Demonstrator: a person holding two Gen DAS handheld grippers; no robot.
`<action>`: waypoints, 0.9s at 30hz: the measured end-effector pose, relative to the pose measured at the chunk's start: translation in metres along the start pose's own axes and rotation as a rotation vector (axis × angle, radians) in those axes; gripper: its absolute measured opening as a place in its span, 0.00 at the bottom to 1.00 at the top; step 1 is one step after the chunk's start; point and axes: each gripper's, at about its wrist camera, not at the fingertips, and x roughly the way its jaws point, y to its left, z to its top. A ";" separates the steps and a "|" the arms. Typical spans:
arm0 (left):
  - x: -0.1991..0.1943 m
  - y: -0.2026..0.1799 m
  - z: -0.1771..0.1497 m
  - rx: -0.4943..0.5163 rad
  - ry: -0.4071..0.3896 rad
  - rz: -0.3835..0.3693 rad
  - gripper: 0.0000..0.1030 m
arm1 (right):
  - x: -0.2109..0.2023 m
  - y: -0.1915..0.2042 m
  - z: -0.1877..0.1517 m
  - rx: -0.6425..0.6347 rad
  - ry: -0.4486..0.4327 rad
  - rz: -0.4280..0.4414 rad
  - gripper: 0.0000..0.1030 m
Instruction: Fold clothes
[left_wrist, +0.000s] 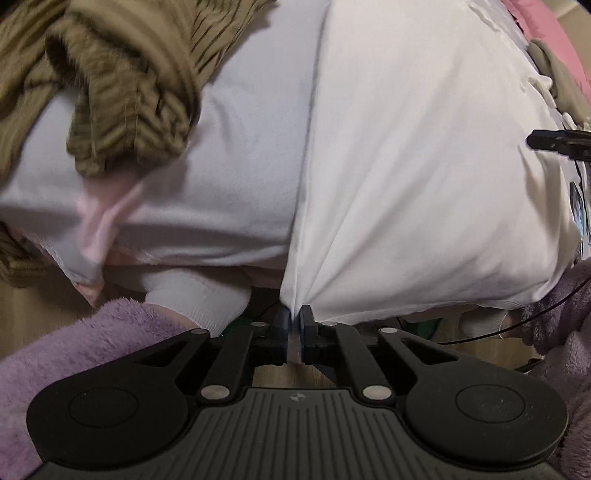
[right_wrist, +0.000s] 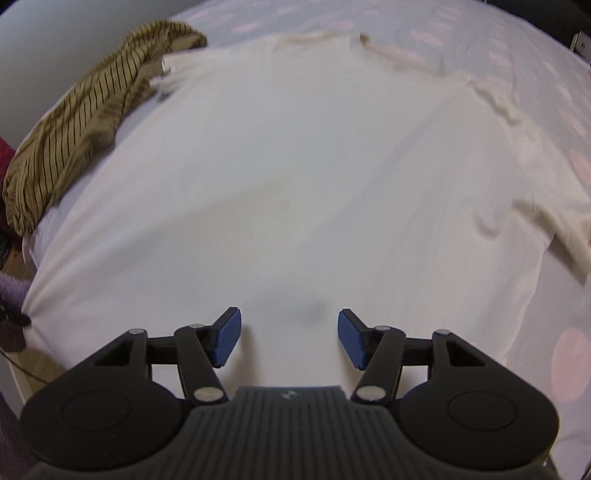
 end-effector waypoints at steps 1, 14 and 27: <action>-0.007 -0.005 0.001 0.025 -0.019 0.016 0.16 | 0.000 0.000 -0.002 -0.004 0.011 0.002 0.60; -0.031 -0.144 0.057 0.407 -0.185 -0.029 0.35 | -0.048 0.001 -0.051 -0.052 -0.014 0.003 0.60; 0.015 -0.238 0.073 0.648 -0.136 -0.073 0.36 | -0.089 -0.035 -0.116 0.070 -0.062 -0.108 0.59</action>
